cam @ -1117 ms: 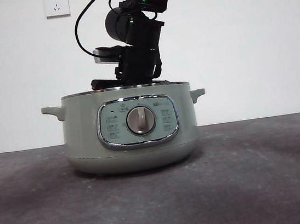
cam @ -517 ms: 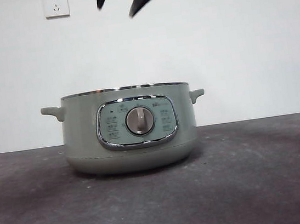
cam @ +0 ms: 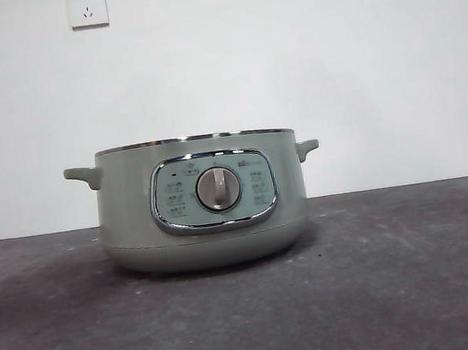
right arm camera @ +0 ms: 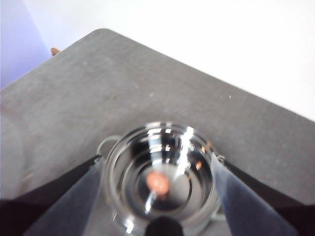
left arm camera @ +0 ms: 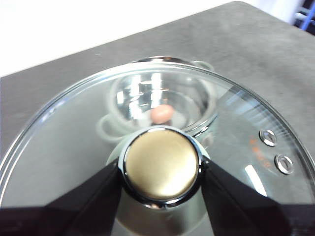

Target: Pick up the egg,open the lid,put the egg in the pot,close the lid

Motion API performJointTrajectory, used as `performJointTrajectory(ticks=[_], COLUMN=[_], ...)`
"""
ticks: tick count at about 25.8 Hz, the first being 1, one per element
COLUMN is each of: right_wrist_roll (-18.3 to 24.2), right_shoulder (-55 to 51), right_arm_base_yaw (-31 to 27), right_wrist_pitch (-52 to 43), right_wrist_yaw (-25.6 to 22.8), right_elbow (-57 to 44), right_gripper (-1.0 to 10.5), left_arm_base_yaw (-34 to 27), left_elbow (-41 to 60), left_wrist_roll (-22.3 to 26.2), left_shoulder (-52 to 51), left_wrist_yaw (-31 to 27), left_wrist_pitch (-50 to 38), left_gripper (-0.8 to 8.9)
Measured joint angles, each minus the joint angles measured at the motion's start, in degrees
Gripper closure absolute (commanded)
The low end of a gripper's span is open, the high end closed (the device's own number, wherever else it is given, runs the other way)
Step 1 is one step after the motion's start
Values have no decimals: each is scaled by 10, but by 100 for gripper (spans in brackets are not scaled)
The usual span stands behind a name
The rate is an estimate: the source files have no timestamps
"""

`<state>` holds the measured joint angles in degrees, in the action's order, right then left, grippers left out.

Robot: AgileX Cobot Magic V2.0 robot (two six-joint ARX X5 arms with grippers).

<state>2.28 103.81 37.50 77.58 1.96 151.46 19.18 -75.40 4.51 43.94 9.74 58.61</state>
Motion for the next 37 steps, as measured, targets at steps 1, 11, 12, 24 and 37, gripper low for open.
performJointTrajectory(ticks=[1, 11, 12, 24, 37], right_wrist_roll=[1, 3, 3, -78, -141], right_shoulder=[-24, -304, -327, -623, -708], right_arm_base_yaw=[0, 0, 0, 0, 0], right_wrist_pitch=[0, 0, 0, 0, 0], right_wrist_yaw=[7, 16, 14, -7, -27], right_elbow=[-29, -403, -431, -755, -886], right_gripper=[573, 573, 573, 573, 573], left_arm_base_yaw=[0, 9, 13, 69, 68], left_elbow=[0, 0, 0, 0, -109], left_wrist_roll=[0, 0, 1, 11, 30], left_shoulder=[8, 119, 131, 341, 493], left_wrist_yaw=[9, 35, 35, 24, -6], left_wrist_pitch=[-7, -126, -137, -332, -353], left_gripper=[822, 822, 822, 822, 822])
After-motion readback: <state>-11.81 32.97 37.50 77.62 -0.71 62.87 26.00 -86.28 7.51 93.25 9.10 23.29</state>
